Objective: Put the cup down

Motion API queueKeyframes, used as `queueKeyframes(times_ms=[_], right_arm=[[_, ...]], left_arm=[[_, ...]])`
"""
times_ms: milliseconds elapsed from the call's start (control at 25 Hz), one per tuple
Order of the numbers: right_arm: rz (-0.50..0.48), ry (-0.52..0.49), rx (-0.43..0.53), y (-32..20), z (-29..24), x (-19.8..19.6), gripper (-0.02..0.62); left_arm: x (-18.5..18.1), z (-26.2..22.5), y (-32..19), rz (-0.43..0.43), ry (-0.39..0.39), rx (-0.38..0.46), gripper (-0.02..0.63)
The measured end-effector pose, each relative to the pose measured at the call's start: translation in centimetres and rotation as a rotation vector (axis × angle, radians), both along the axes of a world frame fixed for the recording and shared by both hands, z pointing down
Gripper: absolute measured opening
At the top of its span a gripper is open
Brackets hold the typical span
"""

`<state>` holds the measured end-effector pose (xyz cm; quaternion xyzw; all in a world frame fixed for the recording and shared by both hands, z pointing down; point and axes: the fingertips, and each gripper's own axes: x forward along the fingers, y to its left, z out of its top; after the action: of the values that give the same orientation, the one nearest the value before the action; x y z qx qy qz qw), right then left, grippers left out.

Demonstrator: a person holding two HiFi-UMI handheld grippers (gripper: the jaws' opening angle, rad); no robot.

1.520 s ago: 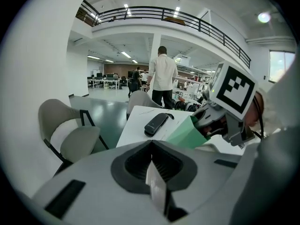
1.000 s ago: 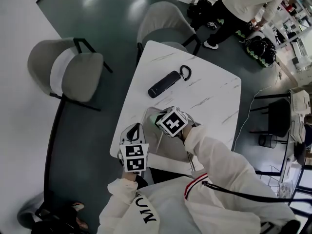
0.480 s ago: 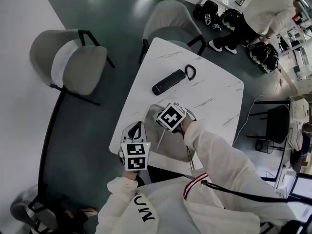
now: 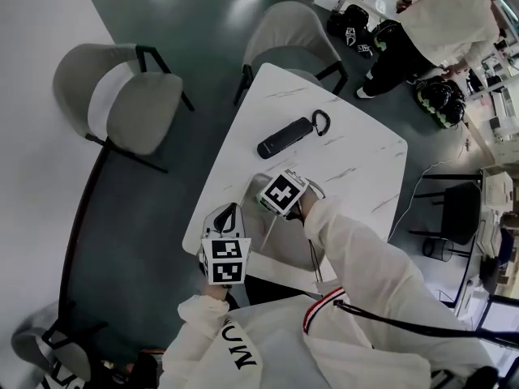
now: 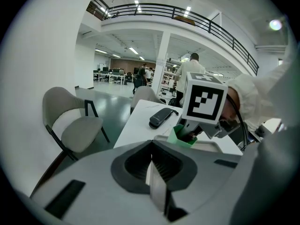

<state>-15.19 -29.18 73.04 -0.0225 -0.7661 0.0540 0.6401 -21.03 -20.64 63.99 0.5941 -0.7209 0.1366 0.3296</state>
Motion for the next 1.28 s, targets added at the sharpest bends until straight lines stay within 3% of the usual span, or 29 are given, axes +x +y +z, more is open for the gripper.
queueKeyframes(times_ms=[1120,1280], right_arm=[[0.008,0.090,0.014,-1.0,-0.3,1.1,0.021],[0.000,0.084,-0.012,-0.8,-0.4,1.1,0.087]], left_arm=[[0.7,0.0,1.3,-0.002,0.019,0.001,0.011],[0.9,0.1,1.4,-0.005,0.026,0.001,0.011]])
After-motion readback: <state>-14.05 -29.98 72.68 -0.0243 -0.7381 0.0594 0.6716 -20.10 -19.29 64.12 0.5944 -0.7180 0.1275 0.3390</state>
